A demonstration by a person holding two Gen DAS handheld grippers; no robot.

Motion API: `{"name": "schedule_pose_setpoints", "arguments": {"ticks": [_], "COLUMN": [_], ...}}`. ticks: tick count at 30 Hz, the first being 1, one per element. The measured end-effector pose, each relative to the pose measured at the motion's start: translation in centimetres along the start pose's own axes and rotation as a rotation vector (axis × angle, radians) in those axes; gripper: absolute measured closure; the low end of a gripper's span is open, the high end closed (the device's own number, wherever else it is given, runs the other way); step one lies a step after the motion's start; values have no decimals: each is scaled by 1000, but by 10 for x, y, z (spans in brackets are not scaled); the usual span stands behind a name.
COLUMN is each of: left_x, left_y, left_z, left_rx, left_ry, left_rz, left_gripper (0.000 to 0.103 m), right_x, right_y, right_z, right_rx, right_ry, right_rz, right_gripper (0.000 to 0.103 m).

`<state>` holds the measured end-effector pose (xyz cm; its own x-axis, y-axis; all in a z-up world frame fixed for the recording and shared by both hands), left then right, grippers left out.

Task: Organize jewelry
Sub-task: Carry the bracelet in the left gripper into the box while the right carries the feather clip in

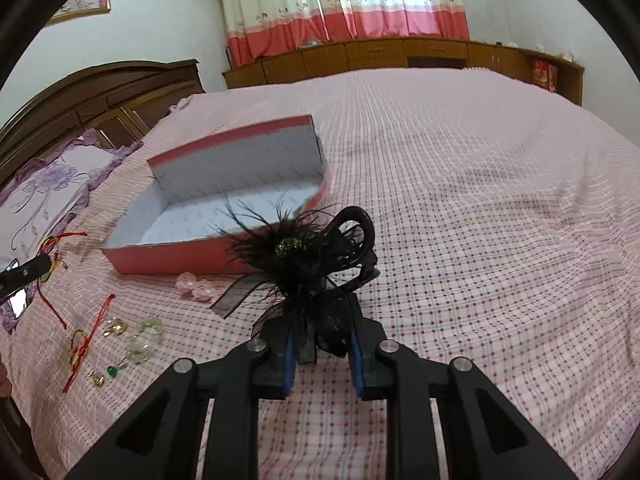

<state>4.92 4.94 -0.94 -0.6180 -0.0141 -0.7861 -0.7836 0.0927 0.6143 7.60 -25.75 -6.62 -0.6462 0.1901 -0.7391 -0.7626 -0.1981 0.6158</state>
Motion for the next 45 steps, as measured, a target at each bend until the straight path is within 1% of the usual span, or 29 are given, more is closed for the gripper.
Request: {"name": "schedule_pose_setpoints", "arguments": {"ticks": [6,9,10,11,12,16,19,25,33,42,45], "left_x": [-7,-13,-15,-18,-21,-29,-33,-41,-58,-81,-86], "left_y": [9,11,12,12,12,11,9,-1,-27,-68,-89], "left_z": [-5,-7,-8,-8,-8,-10,-14,-23,-31,-35,-35], "left_rx": [8,-4,-4,-1,2,9,19,32,30,18,11], "left_ry": [-9,-23,-24,-24,-22,-19,-24,-42,-60,-62,-60], "left_rz": [-38,-65,-70,-77,-83,-104,-110,-117,-136,-149,-129], "left_gripper": [103,103,103,103,103,103,103,103,103,103,103], "right_x": [-7,-13,-17,-20,-23,-35,-40,-46,-64,-88,-93], "right_y": [22,33,38,40,43,46,44,34,10,-28,-44], "right_z": [15,21,24,26,28,36,43,52,65,75,76], "right_rx": [-29,-43,-47,-51,-57,-70,-64,-75,-84,-79,-75], "right_ry": [5,8,8,7,5,1,31,60,84,100,98], "right_rz": [-47,-79,-94,-102,-112,-132,-146,-134,-133,-121,-106], "right_gripper": [81,82,83,87,89,90,90,90,90,90,90]}}
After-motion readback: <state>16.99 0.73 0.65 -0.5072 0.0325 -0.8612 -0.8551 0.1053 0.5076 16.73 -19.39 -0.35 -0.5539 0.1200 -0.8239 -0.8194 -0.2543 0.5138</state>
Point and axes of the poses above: each gripper's, at about its wrist camera, not at the fingertips, and y roughly against the way its jaws point, z to its left, x to its underside, the point moved 2 cm from there along -y, roughly the way its jaws point, and after that the axes turned 7 degrees about -y, right-handed, at the moved point
